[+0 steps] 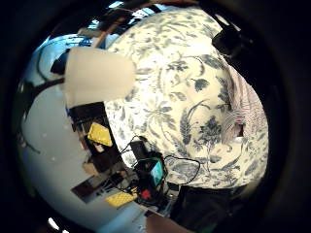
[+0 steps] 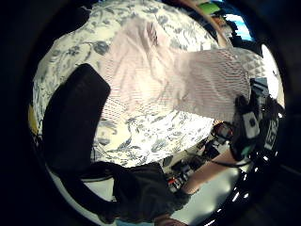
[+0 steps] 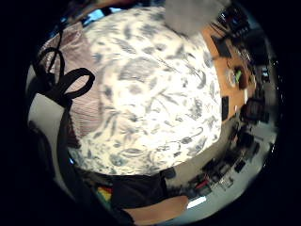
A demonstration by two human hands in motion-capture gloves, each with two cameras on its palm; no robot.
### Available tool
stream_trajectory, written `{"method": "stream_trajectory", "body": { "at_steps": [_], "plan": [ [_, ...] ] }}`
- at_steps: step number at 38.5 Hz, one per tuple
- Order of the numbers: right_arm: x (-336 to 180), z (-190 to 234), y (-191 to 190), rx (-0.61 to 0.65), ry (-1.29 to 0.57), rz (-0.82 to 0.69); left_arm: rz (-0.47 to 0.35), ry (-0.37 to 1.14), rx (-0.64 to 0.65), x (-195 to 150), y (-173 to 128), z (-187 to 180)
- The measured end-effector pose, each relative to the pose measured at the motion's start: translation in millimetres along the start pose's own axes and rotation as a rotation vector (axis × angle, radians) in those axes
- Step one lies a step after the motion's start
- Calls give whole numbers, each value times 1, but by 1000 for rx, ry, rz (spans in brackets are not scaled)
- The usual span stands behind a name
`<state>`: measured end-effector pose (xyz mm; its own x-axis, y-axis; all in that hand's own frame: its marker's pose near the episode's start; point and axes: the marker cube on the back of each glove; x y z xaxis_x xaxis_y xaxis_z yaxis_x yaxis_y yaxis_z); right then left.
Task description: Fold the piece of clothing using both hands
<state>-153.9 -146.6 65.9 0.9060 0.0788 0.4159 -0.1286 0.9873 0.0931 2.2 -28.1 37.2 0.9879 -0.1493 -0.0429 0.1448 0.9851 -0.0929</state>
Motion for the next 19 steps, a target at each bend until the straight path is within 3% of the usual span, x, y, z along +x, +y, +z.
{"method": "stream_trajectory", "body": {
  "at_steps": [3,6,8,11,14,16,19],
  "plan": [
    [-65,15,20,76,-5,-142,-37,0,43,-18,8,-14],
    [-114,49,39,30,5,-279,-16,-2,41,-28,18,-19],
    [-136,78,50,-65,-1,-369,-66,-52,71,-40,19,-19],
    [-162,118,71,-337,-104,-496,-158,-131,88,-60,19,-17],
    [-158,147,74,-548,-117,-345,-200,-167,81,-76,39,-22],
    [-151,150,69,-504,-117,-243,-227,-185,83,-87,37,-21],
    [-139,128,54,-235,-76,-221,-217,-172,88,-95,4,-12]
  ]
}}
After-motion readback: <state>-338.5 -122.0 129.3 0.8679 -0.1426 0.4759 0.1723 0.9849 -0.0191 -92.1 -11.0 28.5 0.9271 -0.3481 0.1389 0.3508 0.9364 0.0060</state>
